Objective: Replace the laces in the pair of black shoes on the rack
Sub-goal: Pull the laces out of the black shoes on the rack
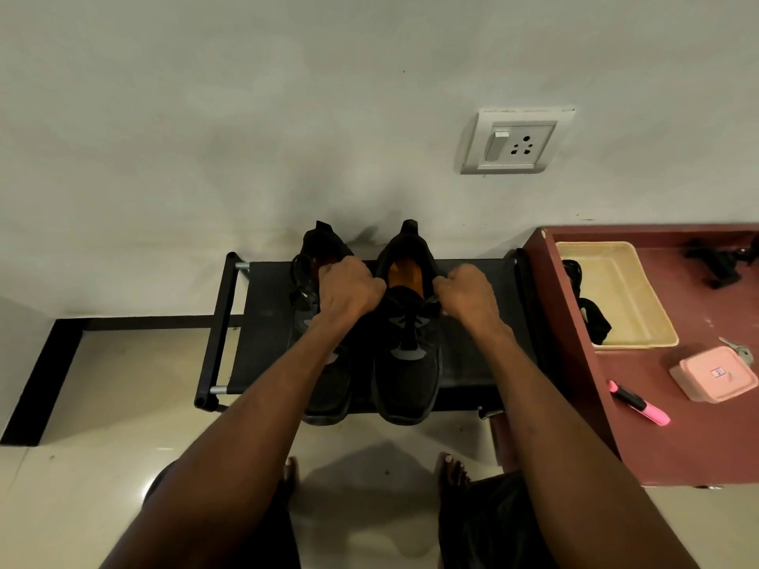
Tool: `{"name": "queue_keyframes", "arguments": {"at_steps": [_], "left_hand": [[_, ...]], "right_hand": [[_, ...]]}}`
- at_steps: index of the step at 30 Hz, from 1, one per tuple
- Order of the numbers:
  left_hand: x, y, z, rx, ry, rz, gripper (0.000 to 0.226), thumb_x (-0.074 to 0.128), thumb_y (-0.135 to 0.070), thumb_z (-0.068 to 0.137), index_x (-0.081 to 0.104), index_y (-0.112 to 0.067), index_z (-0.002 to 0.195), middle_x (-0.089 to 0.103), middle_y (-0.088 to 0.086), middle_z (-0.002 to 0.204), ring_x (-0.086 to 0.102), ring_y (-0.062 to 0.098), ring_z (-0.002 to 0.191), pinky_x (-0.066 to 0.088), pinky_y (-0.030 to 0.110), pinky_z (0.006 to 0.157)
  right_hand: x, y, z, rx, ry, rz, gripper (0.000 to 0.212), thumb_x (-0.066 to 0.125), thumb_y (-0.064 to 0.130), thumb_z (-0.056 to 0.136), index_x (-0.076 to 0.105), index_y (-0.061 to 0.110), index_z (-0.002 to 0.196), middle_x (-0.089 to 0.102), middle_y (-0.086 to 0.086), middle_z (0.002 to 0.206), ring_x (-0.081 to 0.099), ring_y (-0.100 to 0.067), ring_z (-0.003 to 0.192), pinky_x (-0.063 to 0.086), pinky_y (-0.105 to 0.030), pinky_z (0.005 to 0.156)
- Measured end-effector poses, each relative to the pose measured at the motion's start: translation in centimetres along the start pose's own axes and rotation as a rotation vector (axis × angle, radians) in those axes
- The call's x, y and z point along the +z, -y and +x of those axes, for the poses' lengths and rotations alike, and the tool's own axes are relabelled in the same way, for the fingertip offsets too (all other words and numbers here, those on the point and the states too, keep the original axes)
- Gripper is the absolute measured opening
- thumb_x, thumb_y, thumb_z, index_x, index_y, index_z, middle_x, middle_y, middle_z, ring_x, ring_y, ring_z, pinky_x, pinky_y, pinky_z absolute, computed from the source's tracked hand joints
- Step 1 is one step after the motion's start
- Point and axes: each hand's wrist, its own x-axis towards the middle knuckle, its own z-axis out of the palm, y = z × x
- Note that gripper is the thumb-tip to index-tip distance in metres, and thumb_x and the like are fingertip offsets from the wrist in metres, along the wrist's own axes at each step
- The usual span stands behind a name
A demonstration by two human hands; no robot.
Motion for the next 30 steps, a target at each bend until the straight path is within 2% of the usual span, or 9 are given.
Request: {"name": "queue_keyframes", "arguments": {"at_steps": [4, 6, 7, 11, 15, 18, 22, 25, 30], "left_hand": [[0.0, 0.2, -0.6, 0.133, -0.007, 0.040, 0.035, 0.061, -0.030, 0.092, 0.070, -0.008, 0.068, 0.063, 0.005, 0.061, 0.060, 0.026, 0.065, 0.040, 0.035, 0.087], [-0.1, 0.5, -0.8, 0.212, 0.020, 0.042, 0.041, 0.059, -0.034, 0.096, 0.062, -0.008, 0.064, 0.053, 0.002, 0.055, 0.056, 0.027, 0.060, 0.038, 0.031, 0.064], [-0.2, 0.7, -0.8, 0.226, 0.046, 0.021, 0.041, 0.059, -0.034, 0.097, 0.060, -0.007, 0.066, 0.054, 0.003, 0.055, 0.056, 0.028, 0.058, 0.037, 0.030, 0.056], [-0.3, 1.0, -0.6, 0.180, 0.188, -0.163, 0.033, 0.053, -0.031, 0.101, 0.062, -0.007, 0.081, 0.070, 0.006, 0.062, 0.067, 0.017, 0.053, 0.055, 0.033, 0.056], [-0.3, 0.5, -1.3, 0.146, 0.146, -0.190, 0.032, 0.053, -0.027, 0.100, 0.063, -0.003, 0.081, 0.071, 0.013, 0.072, 0.069, 0.026, 0.065, 0.051, 0.035, 0.059], [-0.3, 0.3, -1.8, 0.104, 0.119, -0.218, 0.032, 0.053, -0.028, 0.100, 0.062, 0.000, 0.088, 0.070, 0.017, 0.079, 0.069, 0.032, 0.070, 0.055, 0.038, 0.065], [0.1, 0.2, -2.8, 0.063, 0.119, -0.321, 0.030, 0.054, -0.028, 0.101, 0.060, -0.003, 0.086, 0.071, 0.021, 0.080, 0.067, 0.029, 0.062, 0.050, 0.030, 0.056], [0.7, 0.0, -3.2, 0.024, 0.087, -0.339, 0.029, 0.053, -0.032, 0.101, 0.056, -0.008, 0.084, 0.069, 0.020, 0.084, 0.061, 0.025, 0.063, 0.048, 0.037, 0.058], [1.2, 0.1, -3.3, 0.083, 0.032, -0.188, 0.033, 0.055, -0.040, 0.100, 0.058, -0.011, 0.084, 0.061, 0.006, 0.070, 0.060, 0.023, 0.063, 0.040, 0.031, 0.054]], "right_hand": [[0.1, 0.2, -0.6, -0.059, -0.059, -0.054, 0.030, 0.060, 0.024, 0.091, 0.049, 0.012, 0.065, 0.052, -0.003, 0.064, 0.049, -0.021, 0.057, 0.038, -0.029, 0.053], [0.5, 0.6, -1.1, -0.211, -0.115, -0.156, 0.014, 0.061, 0.024, 0.091, 0.062, 0.011, 0.096, 0.060, -0.007, 0.099, 0.058, -0.026, 0.087, 0.049, -0.036, 0.070], [1.0, 0.7, -1.2, -0.307, -0.107, -0.206, 0.025, 0.061, 0.023, 0.092, 0.062, 0.012, 0.115, 0.057, -0.010, 0.122, 0.056, -0.029, 0.110, 0.051, -0.042, 0.086], [3.1, 1.6, -2.6, -0.439, 0.122, -0.337, 0.038, 0.054, 0.018, 0.098, 0.058, 0.017, 0.136, 0.026, -0.006, 0.161, 0.016, -0.028, 0.150, 0.022, -0.052, 0.119], [3.6, 1.4, -3.7, -0.455, -0.023, -0.186, 0.022, 0.058, 0.009, 0.095, 0.067, 0.004, 0.115, 0.035, -0.008, 0.155, 0.031, -0.027, 0.141, 0.033, -0.039, 0.114], [2.5, 1.0, -3.9, -0.324, -0.164, 0.118, 0.011, 0.057, 0.005, 0.095, 0.066, 0.002, 0.091, 0.053, -0.008, 0.131, 0.053, -0.015, 0.107, 0.039, -0.018, 0.090], [1.6, 0.4, -3.7, 0.166, -0.290, 0.674, 0.019, 0.054, 0.005, 0.096, 0.054, 0.003, 0.077, 0.059, -0.015, 0.082, 0.060, -0.024, 0.073, 0.059, -0.047, 0.078], [0.9, 0.8, -4.7, 0.114, -0.277, 0.355, 0.007, 0.052, 0.005, 0.095, 0.057, 0.006, 0.091, 0.053, -0.009, 0.102, 0.057, -0.026, 0.083, 0.045, -0.035, 0.072], [1.0, 1.7, -5.9, -0.291, -0.341, -0.021, 0.037, 0.051, 0.000, 0.091, 0.061, 0.006, 0.127, 0.044, -0.014, 0.143, 0.043, -0.032, 0.130, 0.042, -0.043, 0.103]]}}
